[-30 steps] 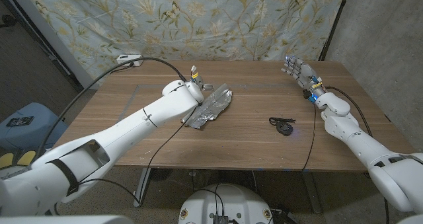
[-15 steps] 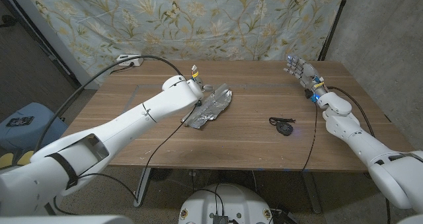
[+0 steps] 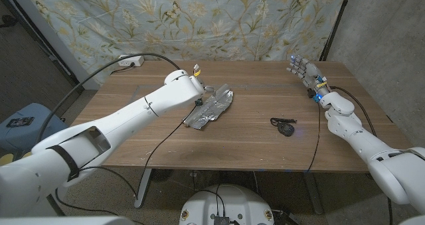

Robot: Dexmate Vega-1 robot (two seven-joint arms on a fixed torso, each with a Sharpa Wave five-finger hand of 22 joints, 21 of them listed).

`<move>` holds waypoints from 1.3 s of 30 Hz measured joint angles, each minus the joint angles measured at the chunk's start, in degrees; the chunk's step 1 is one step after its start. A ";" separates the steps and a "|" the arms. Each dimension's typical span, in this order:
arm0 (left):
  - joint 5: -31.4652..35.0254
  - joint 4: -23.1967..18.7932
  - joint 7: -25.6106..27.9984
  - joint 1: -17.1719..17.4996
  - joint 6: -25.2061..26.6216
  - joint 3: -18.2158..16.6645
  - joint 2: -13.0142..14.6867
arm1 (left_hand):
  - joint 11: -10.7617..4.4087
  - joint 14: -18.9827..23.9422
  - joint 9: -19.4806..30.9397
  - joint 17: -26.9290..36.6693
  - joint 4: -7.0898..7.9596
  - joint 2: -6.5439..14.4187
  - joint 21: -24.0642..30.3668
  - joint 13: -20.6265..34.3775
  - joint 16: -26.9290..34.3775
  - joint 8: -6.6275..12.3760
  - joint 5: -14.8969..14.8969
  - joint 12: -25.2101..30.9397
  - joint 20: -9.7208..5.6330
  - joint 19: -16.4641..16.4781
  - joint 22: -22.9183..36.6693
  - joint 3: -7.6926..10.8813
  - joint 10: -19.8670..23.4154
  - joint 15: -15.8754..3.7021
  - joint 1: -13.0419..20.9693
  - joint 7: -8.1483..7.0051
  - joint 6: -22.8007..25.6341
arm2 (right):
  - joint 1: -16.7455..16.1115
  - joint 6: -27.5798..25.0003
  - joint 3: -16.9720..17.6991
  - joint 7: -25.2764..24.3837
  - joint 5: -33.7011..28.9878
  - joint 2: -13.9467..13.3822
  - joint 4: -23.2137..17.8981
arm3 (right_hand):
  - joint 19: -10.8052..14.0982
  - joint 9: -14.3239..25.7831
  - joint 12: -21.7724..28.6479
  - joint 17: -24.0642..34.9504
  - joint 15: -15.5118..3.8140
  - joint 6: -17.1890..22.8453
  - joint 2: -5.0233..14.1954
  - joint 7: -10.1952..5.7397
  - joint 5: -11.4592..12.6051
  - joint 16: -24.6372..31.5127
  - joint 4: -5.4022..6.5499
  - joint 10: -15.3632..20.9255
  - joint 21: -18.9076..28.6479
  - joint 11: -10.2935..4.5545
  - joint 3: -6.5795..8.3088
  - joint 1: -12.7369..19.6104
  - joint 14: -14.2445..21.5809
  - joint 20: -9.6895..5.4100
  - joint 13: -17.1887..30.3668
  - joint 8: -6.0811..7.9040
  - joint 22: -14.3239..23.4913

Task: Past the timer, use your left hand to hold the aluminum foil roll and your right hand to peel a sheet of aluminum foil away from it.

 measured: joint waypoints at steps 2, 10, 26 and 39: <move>-0.34 0.33 -0.17 -0.55 0.20 0.34 0.00 | 0.00 0.00 0.00 0.00 0.00 0.00 0.00 0.11 0.00 0.00 0.05 0.00 -0.02 -0.02 0.06 0.00 0.00 0.00 0.00 0.00 0.00 | 0.25 0.20 0.02 0.23 0.01 0.11 0.46 | 0.00 0.00 0.00 0.00 0.00 0.00 0.00 0.00 0.00 0.00 0.00 0.00 0.00 0.00 0.00 0.00 0.00 0.00 0.00 0.00 0.00; -2.00 1.54 -1.21 -2.44 1.25 1.53 -0.16 | 0.00 0.00 0.00 0.00 0.00 0.23 0.45 0.64 0.00 0.00 0.26 0.00 -0.31 -0.30 0.32 0.00 0.00 0.00 -0.23 0.00 0.01 | 1.24 0.88 0.13 0.88 0.19 0.64 2.65 | 0.00 0.00 0.00 0.00 0.00 0.00 0.00 0.00 0.00 0.00 0.00 0.00 0.00 0.00 0.00 0.00 0.00 0.00 0.00 0.00 0.00; -4.17 4.70 -3.03 -5.85 2.36 4.41 -1.40 | -0.01 0.01 0.01 -0.70 0.16 0.22 1.48 1.44 0.00 0.00 0.70 -0.23 -0.10 -0.50 0.15 0.17 0.00 0.00 -0.68 -0.01 0.01 | 1.77 1.86 0.77 2.35 0.96 0.81 5.00 | 0.42 0.00 0.00 -0.29 0.00 0.00 0.21 0.00 0.00 0.00 0.01 -0.21 -0.22 0.20 0.00 -0.21 0.00 0.42 -0.34 0.00 0.00; -5.59 8.15 -4.48 -8.25 3.42 6.50 -2.86 | -0.01 -0.11 -0.28 -0.65 0.16 -0.23 1.68 1.96 -0.01 -0.01 1.11 -0.84 0.01 -0.62 -0.57 0.17 0.00 0.12 -1.13 0.20 -0.81 | 2.58 2.75 1.17 4.14 1.54 1.08 8.06 | 0.42 0.00 0.00 -0.29 0.00 0.00 0.21 0.00 0.00 0.00 0.01 -0.21 -0.66 0.20 0.00 -0.21 0.00 0.42 -0.35 0.00 0.00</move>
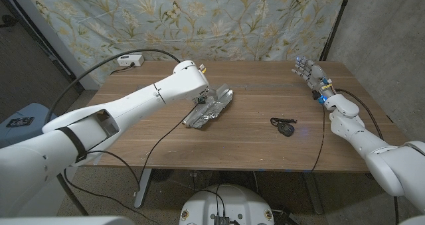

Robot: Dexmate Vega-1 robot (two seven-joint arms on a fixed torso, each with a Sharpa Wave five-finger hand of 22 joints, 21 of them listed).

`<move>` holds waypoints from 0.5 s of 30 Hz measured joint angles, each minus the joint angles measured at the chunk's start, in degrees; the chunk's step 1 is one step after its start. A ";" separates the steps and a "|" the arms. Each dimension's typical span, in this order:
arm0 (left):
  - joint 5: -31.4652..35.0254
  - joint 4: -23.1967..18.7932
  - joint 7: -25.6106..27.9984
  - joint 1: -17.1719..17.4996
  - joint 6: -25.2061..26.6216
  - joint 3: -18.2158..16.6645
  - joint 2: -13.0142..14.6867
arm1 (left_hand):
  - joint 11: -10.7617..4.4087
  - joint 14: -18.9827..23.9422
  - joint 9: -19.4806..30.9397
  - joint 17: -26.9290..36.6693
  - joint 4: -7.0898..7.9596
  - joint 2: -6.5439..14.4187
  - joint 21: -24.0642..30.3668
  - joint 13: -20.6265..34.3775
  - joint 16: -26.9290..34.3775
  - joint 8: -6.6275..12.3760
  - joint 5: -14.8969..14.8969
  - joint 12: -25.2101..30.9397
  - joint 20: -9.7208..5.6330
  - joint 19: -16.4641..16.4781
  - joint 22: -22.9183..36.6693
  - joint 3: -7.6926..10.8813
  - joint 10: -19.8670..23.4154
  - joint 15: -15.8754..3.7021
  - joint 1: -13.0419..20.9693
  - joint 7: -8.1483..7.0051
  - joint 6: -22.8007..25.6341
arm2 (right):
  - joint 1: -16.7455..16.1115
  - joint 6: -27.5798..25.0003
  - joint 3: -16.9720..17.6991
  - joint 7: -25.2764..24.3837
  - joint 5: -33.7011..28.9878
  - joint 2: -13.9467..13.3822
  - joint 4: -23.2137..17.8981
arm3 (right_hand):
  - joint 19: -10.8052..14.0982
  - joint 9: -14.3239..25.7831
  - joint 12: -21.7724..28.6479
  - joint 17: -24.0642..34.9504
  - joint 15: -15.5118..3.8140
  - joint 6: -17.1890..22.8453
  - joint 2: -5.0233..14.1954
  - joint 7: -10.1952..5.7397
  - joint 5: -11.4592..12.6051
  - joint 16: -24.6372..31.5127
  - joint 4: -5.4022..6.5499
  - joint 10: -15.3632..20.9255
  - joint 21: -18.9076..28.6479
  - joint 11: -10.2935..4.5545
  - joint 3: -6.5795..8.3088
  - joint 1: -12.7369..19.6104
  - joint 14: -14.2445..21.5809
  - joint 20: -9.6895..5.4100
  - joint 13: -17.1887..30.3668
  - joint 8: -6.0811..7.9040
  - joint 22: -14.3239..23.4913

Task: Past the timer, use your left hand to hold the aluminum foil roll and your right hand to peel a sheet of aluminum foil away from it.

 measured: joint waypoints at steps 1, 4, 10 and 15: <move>-0.07 0.37 -0.09 -0.23 0.06 0.24 -0.15 | 0.00 -0.19 -0.05 0.08 -0.07 -0.12 0.18 0.00 0.00 0.00 0.00 0.00 0.09 -0.09 -0.08 -0.07 0.00 0.19 -0.12 0.02 -0.03 | 0.00 0.04 0.00 0.08 0.03 0.00 0.00 | 0.00 0.00 0.00 0.00 0.00 0.00 0.00 0.00 0.00 0.00 0.00 0.00 0.00 0.00 0.00 0.00 0.00 0.00 0.00 0.00 0.00; -0.36 1.02 -0.40 -0.65 0.29 0.64 -0.45 | 0.00 -0.19 -0.08 0.12 -0.25 -0.23 0.49 0.24 0.00 0.00 -0.21 -0.23 -0.18 -0.37 -0.09 -0.25 -0.63 0.19 -0.23 -0.05 -0.19 | 0.41 0.23 0.07 0.49 0.09 0.16 1.00 | 0.00 0.00 0.00 0.00 0.00 0.00 0.00 0.00 0.00 0.00 0.00 0.00 0.00 0.00 0.00 0.00 0.00 0.00 0.00 0.00 0.00; -0.66 2.16 -0.56 -1.52 0.63 1.50 -1.11 | 0.00 -0.50 -0.06 0.12 0.00 -0.23 0.68 0.46 0.00 0.00 -0.24 -0.23 -0.22 -0.41 -0.08 -0.49 -0.62 0.10 -0.23 -0.01 -0.62 | 1.29 0.77 0.17 1.45 0.17 0.52 3.06 | 0.00 0.00 0.00 0.00 0.00 0.00 0.00 0.00 0.00 0.00 -0.41 0.00 0.00 0.00 0.08 0.00 0.00 0.00 0.00 0.00 0.00; -0.95 2.94 -0.56 -2.26 0.79 2.20 -1.58 | -0.01 0.04 0.18 0.00 0.00 -0.23 1.34 0.79 0.00 0.00 -0.24 0.12 -0.20 -0.39 -0.36 -0.49 0.03 -0.44 -0.23 -0.01 -0.62 | 1.89 1.02 0.26 2.05 0.26 0.75 4.48 | 0.00 0.00 0.00 0.01 0.00 0.00 0.00 0.00 0.00 0.00 -0.41 0.00 0.00 0.00 0.08 0.00 0.00 0.00 0.00 0.00 0.00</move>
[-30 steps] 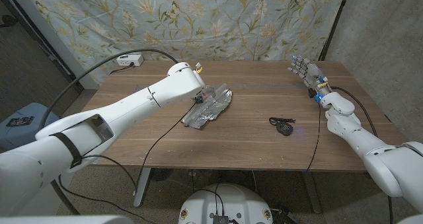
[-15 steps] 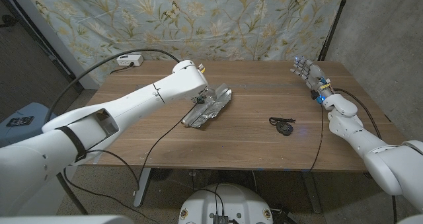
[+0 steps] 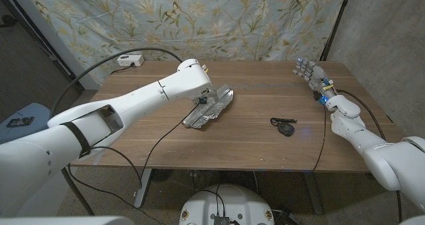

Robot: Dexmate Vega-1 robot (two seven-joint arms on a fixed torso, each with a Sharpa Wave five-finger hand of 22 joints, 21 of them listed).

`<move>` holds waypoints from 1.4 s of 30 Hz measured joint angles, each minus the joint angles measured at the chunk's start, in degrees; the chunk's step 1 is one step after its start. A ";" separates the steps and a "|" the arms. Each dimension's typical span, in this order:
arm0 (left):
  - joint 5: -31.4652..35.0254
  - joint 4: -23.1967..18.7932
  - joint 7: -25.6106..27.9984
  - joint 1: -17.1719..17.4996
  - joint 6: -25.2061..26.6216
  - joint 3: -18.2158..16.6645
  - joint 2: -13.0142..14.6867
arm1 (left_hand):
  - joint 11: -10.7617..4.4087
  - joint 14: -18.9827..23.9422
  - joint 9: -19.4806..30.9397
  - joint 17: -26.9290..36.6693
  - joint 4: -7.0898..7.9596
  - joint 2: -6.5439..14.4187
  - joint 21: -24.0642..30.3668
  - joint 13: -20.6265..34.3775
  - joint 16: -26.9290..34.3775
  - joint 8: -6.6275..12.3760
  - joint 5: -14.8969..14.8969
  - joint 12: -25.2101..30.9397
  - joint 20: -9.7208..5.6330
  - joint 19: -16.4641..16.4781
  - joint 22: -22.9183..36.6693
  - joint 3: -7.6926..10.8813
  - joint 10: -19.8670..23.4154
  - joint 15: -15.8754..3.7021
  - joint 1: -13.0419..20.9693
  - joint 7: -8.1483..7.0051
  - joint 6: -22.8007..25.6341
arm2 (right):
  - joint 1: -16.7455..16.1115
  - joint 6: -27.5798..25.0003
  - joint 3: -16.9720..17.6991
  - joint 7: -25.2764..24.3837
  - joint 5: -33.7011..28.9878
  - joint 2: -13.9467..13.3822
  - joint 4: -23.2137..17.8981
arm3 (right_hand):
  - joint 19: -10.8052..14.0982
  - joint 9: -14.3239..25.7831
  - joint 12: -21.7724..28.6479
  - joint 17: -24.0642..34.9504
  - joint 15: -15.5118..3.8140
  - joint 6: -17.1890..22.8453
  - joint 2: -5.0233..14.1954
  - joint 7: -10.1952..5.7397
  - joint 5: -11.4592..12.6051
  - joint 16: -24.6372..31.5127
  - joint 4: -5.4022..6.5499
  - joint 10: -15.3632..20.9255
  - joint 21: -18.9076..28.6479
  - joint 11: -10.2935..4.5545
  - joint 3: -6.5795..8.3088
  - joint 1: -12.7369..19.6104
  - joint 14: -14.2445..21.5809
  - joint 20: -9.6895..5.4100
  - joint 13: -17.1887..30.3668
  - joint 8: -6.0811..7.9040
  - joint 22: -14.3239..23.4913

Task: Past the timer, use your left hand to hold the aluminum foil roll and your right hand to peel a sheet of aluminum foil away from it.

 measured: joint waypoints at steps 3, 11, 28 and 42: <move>-0.10 0.52 0.01 -0.50 0.02 0.58 -0.30 | -0.08 0.53 0.00 -0.05 -0.02 0.00 0.32 0.24 0.00 0.00 0.00 0.28 -0.11 0.53 -0.19 0.03 0.32 0.08 0.00 0.00 0.00 | 0.18 0.06 0.08 0.27 0.06 0.06 0.47 | 0.21 0.00 0.00 0.00 0.00 0.00 0.00 0.00 0.00 0.00 0.00 0.00 -0.40 0.00 0.00 0.00 0.00 0.21 0.00 0.00 0.00; -0.53 2.17 0.08 -2.28 0.12 2.86 -1.20 | 0.01 2.57 0.00 -0.31 -0.50 -0.15 1.64 1.34 0.00 0.00 0.00 1.39 0.00 1.68 -1.05 0.50 1.23 -0.29 1.23 0.09 1.56 | 0.64 0.25 0.28 1.04 0.33 0.34 1.94 | 0.42 0.00 0.00 0.00 0.00 0.00 0.00 0.00 0.00 0.00 0.00 0.00 -0.39 0.00 0.00 0.00 0.00 -0.01 0.01 0.00 0.00; -0.51 6.68 -0.73 -6.44 0.15 8.84 -4.38 | 0.01 4.32 0.26 -0.24 -0.32 -0.73 4.54 3.56 0.45 0.32 -0.22 3.15 0.20 2.69 -2.97 0.67 2.47 -0.60 3.05 0.13 2.83 | 2.68 0.90 1.05 3.40 0.98 1.77 7.30 | 0.41 0.00 0.00 0.01 0.00 -0.22 0.25 -0.21 0.00 0.39 0.01 0.00 -0.61 0.00 0.00 -0.25 0.00 -0.01 0.01 0.00 0.30; 2.14 10.69 -3.08 -8.66 -1.18 12.91 -7.53 | -0.43 10.48 1.73 1.57 -0.80 -1.37 12.89 8.47 4.38 0.73 2.00 8.14 0.12 5.27 -5.71 2.87 7.19 -2.05 8.97 0.13 8.20 | 2.69 1.07 2.16 4.33 1.86 2.07 8.91 | 0.80 0.00 0.00 0.01 0.21 -0.22 0.25 -0.21 0.00 0.39 0.01 0.00 -1.06 0.00 0.00 -0.25 0.21 0.39 0.01 0.00 0.30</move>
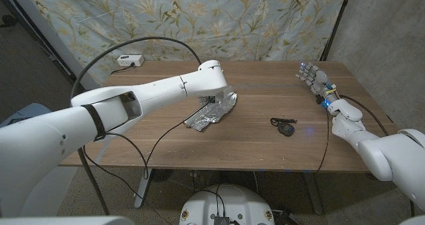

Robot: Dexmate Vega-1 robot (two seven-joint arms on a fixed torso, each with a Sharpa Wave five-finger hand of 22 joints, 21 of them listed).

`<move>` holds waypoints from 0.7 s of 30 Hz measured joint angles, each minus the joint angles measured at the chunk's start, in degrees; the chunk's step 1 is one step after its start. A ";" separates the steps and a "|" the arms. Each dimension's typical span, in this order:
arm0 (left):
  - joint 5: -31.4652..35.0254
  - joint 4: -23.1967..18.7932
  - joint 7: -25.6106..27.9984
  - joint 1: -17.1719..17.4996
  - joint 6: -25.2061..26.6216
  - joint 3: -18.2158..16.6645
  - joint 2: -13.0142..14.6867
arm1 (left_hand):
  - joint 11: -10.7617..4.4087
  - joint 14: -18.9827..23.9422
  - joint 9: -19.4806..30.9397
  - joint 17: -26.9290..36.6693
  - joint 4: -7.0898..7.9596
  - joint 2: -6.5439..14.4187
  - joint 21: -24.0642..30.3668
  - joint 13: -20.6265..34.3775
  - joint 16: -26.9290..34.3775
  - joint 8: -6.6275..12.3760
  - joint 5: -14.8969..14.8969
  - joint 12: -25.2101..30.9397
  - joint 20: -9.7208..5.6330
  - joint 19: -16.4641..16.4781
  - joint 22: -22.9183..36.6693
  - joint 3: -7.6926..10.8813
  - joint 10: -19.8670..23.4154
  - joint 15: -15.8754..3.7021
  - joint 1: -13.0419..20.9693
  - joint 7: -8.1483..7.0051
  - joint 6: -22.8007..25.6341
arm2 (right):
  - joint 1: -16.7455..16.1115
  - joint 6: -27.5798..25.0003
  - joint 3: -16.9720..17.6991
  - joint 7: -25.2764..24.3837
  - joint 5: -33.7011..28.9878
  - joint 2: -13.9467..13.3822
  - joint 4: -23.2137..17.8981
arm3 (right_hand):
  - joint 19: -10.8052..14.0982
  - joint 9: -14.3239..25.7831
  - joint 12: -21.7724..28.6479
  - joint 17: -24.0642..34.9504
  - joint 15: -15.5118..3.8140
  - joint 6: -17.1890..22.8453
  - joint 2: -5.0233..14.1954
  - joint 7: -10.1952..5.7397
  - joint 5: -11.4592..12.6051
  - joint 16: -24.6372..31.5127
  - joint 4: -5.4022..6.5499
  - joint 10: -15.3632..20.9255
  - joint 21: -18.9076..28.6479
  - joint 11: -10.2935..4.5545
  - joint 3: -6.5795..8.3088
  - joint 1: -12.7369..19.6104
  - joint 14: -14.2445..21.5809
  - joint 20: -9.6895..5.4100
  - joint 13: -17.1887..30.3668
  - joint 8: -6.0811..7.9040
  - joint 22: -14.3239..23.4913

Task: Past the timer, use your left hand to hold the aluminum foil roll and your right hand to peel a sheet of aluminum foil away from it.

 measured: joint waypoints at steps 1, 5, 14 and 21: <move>0.27 0.18 -0.20 -0.09 -0.08 0.20 -0.16 | -0.20 0.61 0.00 0.23 0.11 -0.04 0.50 0.25 0.43 -0.01 0.00 0.29 0.07 0.07 -0.11 0.11 0.20 -0.20 0.33 -0.05 0.37 | -0.13 0.00 0.15 0.03 0.10 0.04 0.08 | 0.01 0.00 0.00 0.00 0.00 0.00 0.00 0.00 0.00 0.00 0.00 0.00 0.00 0.00 0.00 0.00 0.00 0.01 0.00 0.00 0.00; 1.01 0.44 -0.41 -0.30 -0.20 0.87 -0.55 | -0.60 1.94 0.15 0.81 -0.01 0.05 1.60 0.79 1.73 0.38 0.27 1.24 0.02 0.84 -0.16 0.48 1.62 -0.91 1.04 -0.14 1.68 | -0.32 0.00 0.50 0.13 0.36 0.18 0.33 | 0.01 0.00 0.00 0.00 0.00 0.00 0.21 0.00 0.00 0.00 0.00 0.00 0.00 0.00 0.00 -0.21 0.00 0.01 0.00 0.00 0.00; 2.32 -0.64 -0.63 -0.51 -0.22 1.69 -0.48 | -1.95 3.33 0.92 1.46 0.00 0.29 2.30 1.26 2.84 0.93 0.43 2.17 -0.10 1.72 -0.16 0.47 2.97 -1.68 1.76 -0.01 3.42 | -0.53 -0.01 0.98 0.27 0.69 0.48 0.64 | 0.01 0.00 0.00 0.00 0.00 0.00 0.21 0.00 0.00 0.00 0.00 0.00 0.00 0.00 0.00 -0.21 0.00 0.01 0.00 0.00 0.00; 3.65 -1.50 -0.24 -0.72 0.24 2.35 -0.31 | -2.75 4.80 1.44 2.26 -0.34 0.15 3.40 2.03 3.94 1.38 0.27 3.25 0.07 2.94 -0.16 0.80 4.17 -2.94 2.99 0.07 4.94 | -1.00 -0.01 1.20 0.16 0.87 0.55 0.08 | 0.01 0.00 0.00 0.00 0.00 0.00 0.21 0.00 0.00 0.00 -0.17 0.00 0.00 0.00 0.18 -0.21 0.00 0.01 0.00 0.00 -0.01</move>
